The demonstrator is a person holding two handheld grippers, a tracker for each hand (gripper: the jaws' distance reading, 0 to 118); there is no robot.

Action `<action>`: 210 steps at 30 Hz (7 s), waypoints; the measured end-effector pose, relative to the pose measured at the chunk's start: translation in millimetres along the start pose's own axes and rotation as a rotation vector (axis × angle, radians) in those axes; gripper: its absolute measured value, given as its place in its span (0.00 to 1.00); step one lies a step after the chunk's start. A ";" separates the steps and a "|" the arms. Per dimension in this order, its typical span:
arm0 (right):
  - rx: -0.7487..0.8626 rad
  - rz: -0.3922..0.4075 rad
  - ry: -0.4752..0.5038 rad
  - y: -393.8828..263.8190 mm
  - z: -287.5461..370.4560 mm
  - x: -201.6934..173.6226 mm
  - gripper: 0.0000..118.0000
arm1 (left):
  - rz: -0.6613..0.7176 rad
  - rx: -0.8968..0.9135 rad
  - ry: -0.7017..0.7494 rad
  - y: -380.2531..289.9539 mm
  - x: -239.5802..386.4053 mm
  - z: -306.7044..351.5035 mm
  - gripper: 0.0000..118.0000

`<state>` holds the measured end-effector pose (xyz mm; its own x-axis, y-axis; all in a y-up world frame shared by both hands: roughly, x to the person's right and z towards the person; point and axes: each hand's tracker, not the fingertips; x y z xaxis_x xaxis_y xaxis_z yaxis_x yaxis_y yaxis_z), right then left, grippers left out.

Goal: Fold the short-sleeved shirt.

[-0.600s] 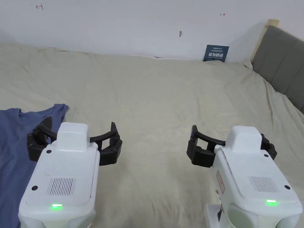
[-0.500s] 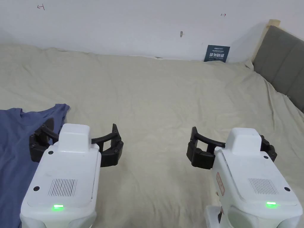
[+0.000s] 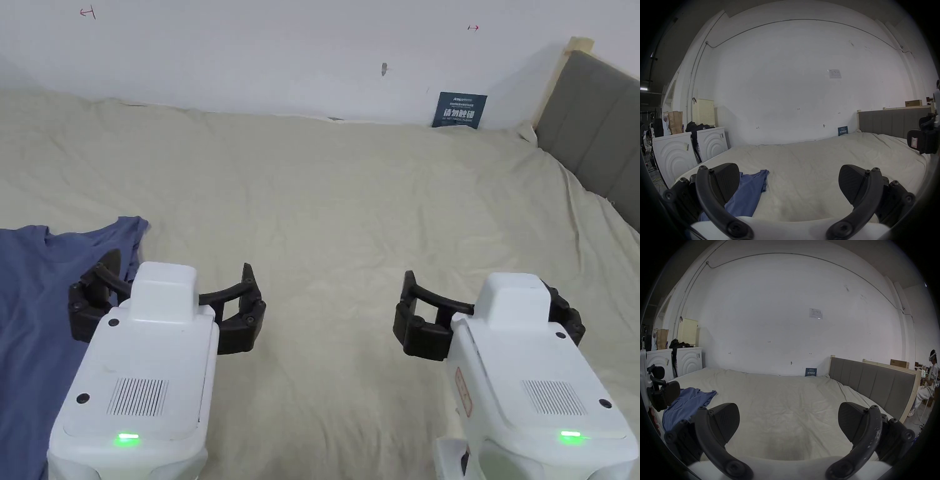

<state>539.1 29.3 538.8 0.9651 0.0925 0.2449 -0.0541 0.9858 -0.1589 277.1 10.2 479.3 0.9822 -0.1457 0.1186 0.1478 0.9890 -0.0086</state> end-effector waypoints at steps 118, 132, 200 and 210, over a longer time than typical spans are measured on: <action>-0.038 0.055 0.576 46.6 -12.7 -185.9 0.01 | 0.083 -0.129 0.447 4.5 -178.8 74.5 0.02; -0.035 0.068 0.570 49.3 -33.8 -181.0 0.01 | 0.194 -0.397 0.164 9.2 -237.5 -59.0 1.00; 0.000 -0.053 0.010 35.4 68.1 47.7 0.01 | 0.196 -0.338 -0.352 251.1 17.5 -201.7 0.09; -0.080 -0.081 -0.028 16.0 59.3 57.1 0.01 | 0.034 -0.805 -0.418 18.2 112.2 -207.9 0.09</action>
<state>578.1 58.7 607.0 0.9579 0.0182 0.2864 0.0451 0.9760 -0.2128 414.1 6.4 286.1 0.8884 0.0596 0.4551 0.3105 0.6522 -0.6915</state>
